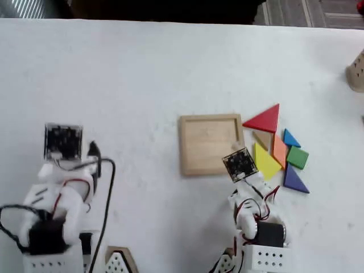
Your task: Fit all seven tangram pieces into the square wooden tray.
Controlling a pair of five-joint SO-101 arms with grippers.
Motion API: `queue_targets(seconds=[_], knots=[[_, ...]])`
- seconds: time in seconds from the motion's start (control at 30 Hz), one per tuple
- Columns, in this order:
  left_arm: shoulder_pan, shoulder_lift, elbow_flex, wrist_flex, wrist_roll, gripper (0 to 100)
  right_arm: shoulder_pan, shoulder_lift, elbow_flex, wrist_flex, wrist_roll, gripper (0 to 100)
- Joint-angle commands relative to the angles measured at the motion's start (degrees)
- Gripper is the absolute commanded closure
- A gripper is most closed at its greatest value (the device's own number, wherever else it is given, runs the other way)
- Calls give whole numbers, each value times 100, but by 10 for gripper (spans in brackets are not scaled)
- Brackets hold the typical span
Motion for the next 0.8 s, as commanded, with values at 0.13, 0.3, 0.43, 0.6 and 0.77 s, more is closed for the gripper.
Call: queue_targets(seconds=[0.13, 0.3, 0.43, 0.6, 0.77], knots=[[1077, 3749, -2277, -211, 1925, 713, 48, -75, 26, -40, 79, 981], [2484, 5279, -2857, -668, 2910, 713, 57, -75, 26, -40, 70, 981], [3257, 6378, -2927, -1582, 3182, 713, 57, -75, 26, -40, 70, 981], [3556, 7793, -3068, -2734, 3182, 714, 57, -75, 26, -40, 88, 981], [3415, 9174, -3587, -2743, 3191, 714, 31, -75, 26, -40, 97, 981]])
